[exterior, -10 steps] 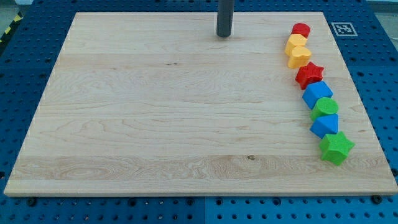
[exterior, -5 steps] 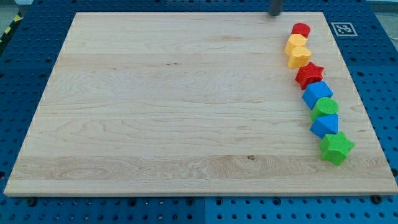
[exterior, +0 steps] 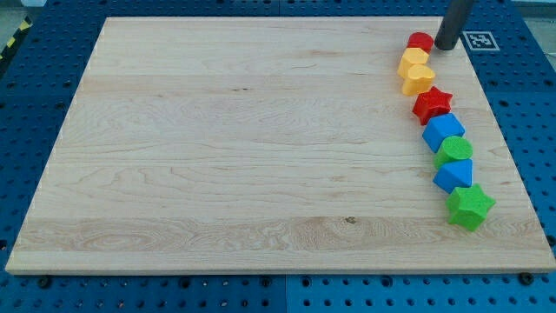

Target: Move the red circle slightly above the yellow hexagon

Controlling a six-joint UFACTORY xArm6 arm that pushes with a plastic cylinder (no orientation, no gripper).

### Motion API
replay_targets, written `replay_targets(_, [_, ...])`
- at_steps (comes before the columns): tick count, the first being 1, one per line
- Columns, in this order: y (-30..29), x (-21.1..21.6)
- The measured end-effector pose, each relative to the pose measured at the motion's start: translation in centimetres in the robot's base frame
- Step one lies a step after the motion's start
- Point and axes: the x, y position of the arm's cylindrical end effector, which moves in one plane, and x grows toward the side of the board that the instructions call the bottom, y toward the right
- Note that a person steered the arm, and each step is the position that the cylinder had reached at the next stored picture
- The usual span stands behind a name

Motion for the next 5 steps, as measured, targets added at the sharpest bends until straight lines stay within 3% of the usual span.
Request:
replay_targets(4, [-3.2, 0.0])
replay_targets(5, [-1.8, -2.7])
